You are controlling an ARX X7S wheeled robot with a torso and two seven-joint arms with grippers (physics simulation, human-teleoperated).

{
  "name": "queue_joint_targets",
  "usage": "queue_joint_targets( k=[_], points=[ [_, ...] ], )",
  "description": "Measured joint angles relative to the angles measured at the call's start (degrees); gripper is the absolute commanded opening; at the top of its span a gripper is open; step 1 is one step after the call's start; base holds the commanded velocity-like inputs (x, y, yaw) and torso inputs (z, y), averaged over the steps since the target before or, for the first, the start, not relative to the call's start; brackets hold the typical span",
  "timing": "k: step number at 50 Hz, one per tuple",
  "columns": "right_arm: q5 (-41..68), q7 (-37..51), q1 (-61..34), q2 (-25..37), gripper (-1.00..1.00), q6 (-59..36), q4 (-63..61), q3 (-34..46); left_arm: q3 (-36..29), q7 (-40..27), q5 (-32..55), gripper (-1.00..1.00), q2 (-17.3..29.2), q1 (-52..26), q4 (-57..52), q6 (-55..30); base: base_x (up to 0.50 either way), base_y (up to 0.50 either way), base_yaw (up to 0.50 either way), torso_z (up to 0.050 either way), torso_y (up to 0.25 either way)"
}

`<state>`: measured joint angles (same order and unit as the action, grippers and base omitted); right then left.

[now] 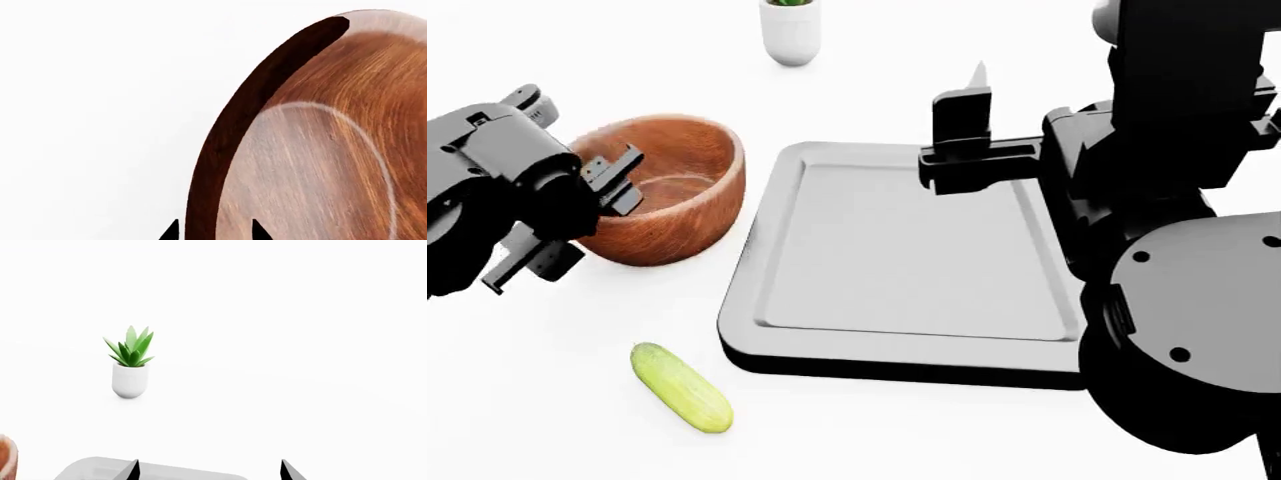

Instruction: Place the two vegetables and bowl onto the tray for setting up a vegetable dip station.

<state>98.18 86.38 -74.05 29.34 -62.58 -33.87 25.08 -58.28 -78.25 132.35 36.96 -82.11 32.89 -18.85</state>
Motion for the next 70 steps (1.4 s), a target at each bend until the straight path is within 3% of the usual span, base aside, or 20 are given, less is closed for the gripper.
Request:
queue_joint_targets(
  k=[10, 25, 47, 58, 70],
  points=[
    [-0.2, -0.2, -0.1, 0.2, 1.00, 0.6, -0.1, 0.4, 0.7, -1.2, -0.5, -1.00, 0.6, -0.2, -1.5, 3.8, 0.00, 0.00, 0.00, 0.000, 0.000],
    [-0.2, -0.3, -0.3, 0.7, 1.00, 1.3, -0.2, 0.9, 0.2, -6.1, -2.8, -1.00, 0.2, -7.8, -3.6, 6.0, 0.00, 0.00, 0.00, 0.000, 0.000],
    [3.2, 2.1, -4.2, 3.9, 1.00, 3.4, -0.6, 2.4, -4.7, 3.8, -2.6, -1.00, -18.8, -23.6, 19.9, -8.7, 0.00, 0.00, 0.00, 0.000, 0.000],
    [5.5, 3.1, -9.4, 12.2, 1.00, 10.8, -2.1, 9.3, -6.3, 7.1, -2.6, -1.00, -25.3, -24.2, 26.0, -12.1, 0.00, 0.00, 0.00, 0.000, 0.000],
    [6.6, 3.2, -15.3, 20.0, 1.00, 19.6, -4.0, 18.5, -7.0, 8.5, -2.3, -1.00, -29.0, -22.8, 28.1, -13.3, 0.00, 0.00, 0.00, 0.000, 0.000]
  ],
)
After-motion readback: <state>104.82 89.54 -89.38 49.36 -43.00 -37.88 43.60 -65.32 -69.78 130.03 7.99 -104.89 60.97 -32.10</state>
